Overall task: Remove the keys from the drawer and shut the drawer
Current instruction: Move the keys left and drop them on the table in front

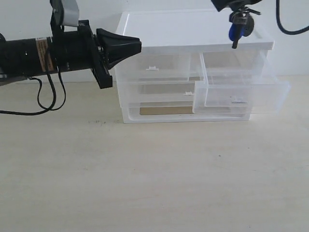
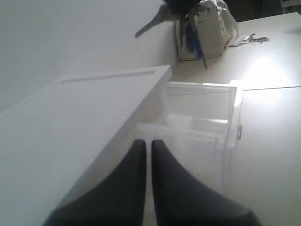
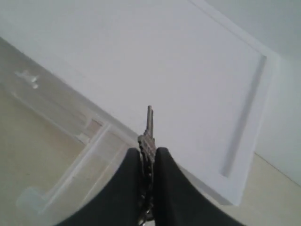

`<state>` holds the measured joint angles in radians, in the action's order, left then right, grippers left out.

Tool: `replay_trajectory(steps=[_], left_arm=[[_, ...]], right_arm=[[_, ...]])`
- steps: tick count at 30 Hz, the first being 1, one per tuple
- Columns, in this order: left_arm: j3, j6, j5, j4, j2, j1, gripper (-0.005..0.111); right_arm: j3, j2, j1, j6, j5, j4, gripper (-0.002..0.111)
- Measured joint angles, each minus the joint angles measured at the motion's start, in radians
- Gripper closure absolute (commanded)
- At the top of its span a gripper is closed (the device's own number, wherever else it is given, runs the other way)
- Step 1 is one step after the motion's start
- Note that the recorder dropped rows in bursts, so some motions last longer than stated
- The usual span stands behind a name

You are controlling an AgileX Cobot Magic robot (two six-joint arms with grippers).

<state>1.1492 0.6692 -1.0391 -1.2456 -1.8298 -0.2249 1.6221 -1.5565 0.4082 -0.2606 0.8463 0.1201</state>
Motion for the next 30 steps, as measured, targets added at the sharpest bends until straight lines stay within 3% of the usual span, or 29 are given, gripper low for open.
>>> replay_trajectory(steps=[7, 12, 30], left_arm=[[-0.106, 0.000, -0.009, 0.022, 0.190, -0.009, 0.102], [-0.115, 0.001, -0.007, 0.023, 0.208, -0.009, 0.102], [-0.117, 0.001, -0.007, 0.023, 0.208, -0.009, 0.102]], right_arm=[[-0.007, -0.018, 0.146, -0.013, -0.056, -0.064, 0.108], [-0.049, -0.126, 0.149, 0.010, -0.182, 0.033, 0.108], [-0.055, -0.251, 0.149, 0.038, -0.279, 0.156, 0.108]])
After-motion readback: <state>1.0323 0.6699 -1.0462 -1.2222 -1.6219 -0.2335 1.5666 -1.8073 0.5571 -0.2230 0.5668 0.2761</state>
